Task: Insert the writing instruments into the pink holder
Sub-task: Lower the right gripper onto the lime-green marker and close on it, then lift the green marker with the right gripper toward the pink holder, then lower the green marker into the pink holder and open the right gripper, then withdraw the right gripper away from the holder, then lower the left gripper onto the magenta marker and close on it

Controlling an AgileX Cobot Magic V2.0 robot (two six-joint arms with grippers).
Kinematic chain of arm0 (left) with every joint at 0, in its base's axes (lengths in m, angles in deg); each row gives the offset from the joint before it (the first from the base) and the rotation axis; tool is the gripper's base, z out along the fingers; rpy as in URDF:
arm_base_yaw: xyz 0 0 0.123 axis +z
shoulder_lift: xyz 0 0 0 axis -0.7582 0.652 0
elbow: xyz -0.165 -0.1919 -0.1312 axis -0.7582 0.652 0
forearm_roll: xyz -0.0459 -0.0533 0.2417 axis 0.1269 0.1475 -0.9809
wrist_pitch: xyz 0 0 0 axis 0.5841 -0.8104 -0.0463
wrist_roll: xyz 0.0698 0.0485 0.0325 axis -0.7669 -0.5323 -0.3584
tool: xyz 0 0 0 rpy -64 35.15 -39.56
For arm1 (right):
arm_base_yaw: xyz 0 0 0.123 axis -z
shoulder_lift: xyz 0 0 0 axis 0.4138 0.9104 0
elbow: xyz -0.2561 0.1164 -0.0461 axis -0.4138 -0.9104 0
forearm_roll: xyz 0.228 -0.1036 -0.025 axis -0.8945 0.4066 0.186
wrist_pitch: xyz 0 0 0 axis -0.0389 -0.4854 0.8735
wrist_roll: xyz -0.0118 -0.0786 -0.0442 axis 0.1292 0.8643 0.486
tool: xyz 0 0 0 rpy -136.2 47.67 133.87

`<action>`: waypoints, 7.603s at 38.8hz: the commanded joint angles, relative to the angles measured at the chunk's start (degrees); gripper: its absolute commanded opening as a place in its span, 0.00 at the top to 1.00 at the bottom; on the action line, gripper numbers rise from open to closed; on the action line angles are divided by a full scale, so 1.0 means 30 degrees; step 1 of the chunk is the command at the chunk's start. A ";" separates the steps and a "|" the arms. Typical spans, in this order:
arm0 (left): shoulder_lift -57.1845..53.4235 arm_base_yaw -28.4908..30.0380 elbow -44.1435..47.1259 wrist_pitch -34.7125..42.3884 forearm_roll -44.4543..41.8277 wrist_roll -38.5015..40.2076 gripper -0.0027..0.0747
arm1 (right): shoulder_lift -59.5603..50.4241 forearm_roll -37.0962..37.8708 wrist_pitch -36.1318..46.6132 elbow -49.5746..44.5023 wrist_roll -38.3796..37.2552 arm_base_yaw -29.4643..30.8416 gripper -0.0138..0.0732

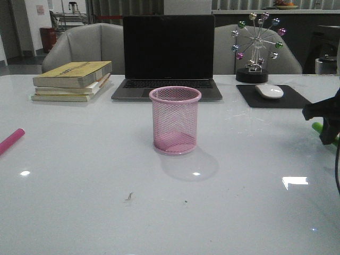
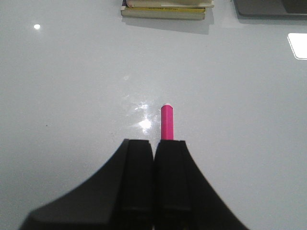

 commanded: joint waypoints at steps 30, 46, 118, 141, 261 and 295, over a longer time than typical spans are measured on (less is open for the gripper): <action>-0.0364 0.0047 -0.0593 0.2661 0.0184 0.0089 0.85 | 0.2141 -0.0606 -0.2460 0.0410 0.0094 0.0076 0.55; -0.0364 0.0047 -0.0593 0.2661 0.0184 0.0089 0.85 | 0.1993 -0.0834 -0.2844 0.0410 0.0112 0.0018 0.74; -0.1461 0.0047 -0.0593 0.2286 0.0184 0.0089 0.85 | -0.1677 0.0272 2.2514 0.0391 -0.1111 -1.0839 0.74; -0.1635 0.0047 -0.0593 0.2286 0.0184 0.0089 0.85 | 0.0307 0.1049 2.1443 0.0376 -0.0819 -1.0639 0.68; -0.6250 0.0047 -0.4281 -0.1186 0.0000 0.0089 0.45 | -2.6400 0.0930 -0.1872 -0.9704 0.0795 -0.1433 0.45; 0.7409 0.0047 -1.1669 -0.9536 0.0731 0.0089 0.46 | -2.6400 0.0930 -0.1955 -0.9704 0.0795 -0.1433 0.45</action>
